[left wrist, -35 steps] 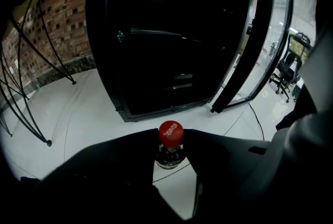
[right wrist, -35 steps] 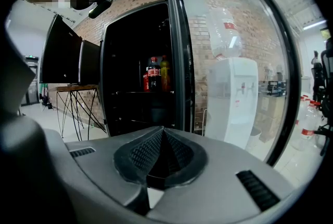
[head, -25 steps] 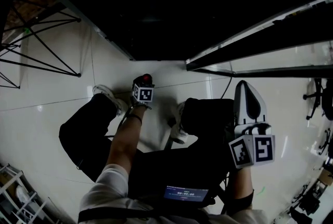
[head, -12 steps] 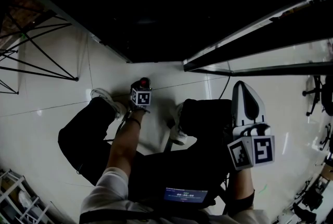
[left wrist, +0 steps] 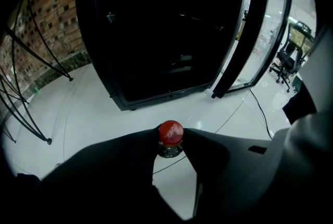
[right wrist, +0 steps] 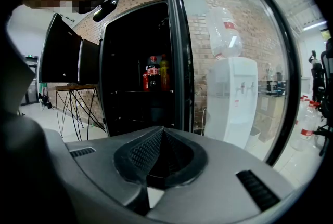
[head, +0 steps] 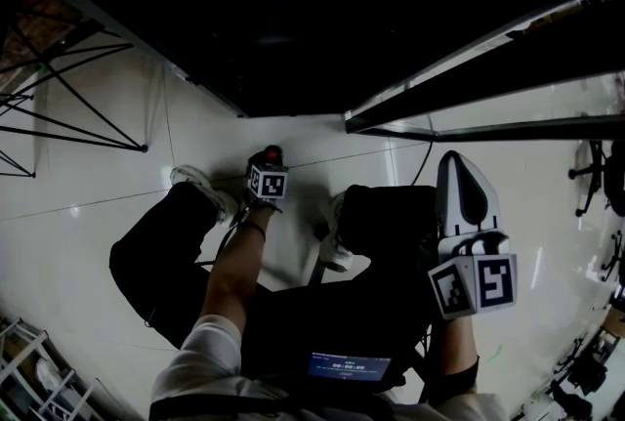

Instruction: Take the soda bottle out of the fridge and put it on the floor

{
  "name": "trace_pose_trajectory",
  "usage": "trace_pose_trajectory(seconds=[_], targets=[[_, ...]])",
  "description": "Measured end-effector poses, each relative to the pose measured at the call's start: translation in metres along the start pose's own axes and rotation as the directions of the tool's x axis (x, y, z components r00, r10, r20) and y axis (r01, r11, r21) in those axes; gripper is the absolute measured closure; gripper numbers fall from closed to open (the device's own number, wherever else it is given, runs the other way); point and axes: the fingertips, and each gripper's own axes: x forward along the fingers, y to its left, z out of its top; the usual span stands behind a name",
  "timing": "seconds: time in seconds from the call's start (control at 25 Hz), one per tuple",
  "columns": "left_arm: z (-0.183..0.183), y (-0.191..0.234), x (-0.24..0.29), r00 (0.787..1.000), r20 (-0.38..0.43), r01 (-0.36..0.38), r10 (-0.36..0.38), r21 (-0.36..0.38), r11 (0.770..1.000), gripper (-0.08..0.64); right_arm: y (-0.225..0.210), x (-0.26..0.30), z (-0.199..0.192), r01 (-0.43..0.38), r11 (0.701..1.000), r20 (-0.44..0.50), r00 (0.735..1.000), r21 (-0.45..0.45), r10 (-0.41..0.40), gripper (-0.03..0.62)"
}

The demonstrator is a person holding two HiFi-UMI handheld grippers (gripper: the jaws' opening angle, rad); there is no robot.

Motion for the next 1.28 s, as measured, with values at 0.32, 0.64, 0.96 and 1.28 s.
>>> trace_pose_trajectory(seconds=[0.32, 0.64, 0.96, 1.28], targets=[[-0.001, 0.006, -0.007, 0.999, 0.03, 0.016, -0.014, -0.079, 0.997, 0.337, -0.001, 0.001, -0.003, 0.006, 1.0, -0.008, 1.0, -0.002, -0.006, 0.575], [0.001, 0.013, -0.05, 0.995, 0.093, -0.017, 0.032, -0.152, 0.988, 0.345, -0.006, 0.002, -0.001, 0.006, 1.0, 0.003, 1.0, -0.002, -0.006, 0.575], [0.052, 0.013, -0.121, 0.976, 0.204, -0.044, 0.081, -0.181, 0.982, 0.489, -0.014, -0.003, -0.006, 0.027, 1.0, -0.01, 1.0, 0.002, -0.027, 0.575], [0.103, 0.031, -0.213, 0.926, 0.336, -0.105, 0.171, -0.205, 0.973, 0.557, -0.018, -0.012, -0.005, 0.038, 0.999, -0.017, 0.999, 0.02, -0.037, 0.574]])
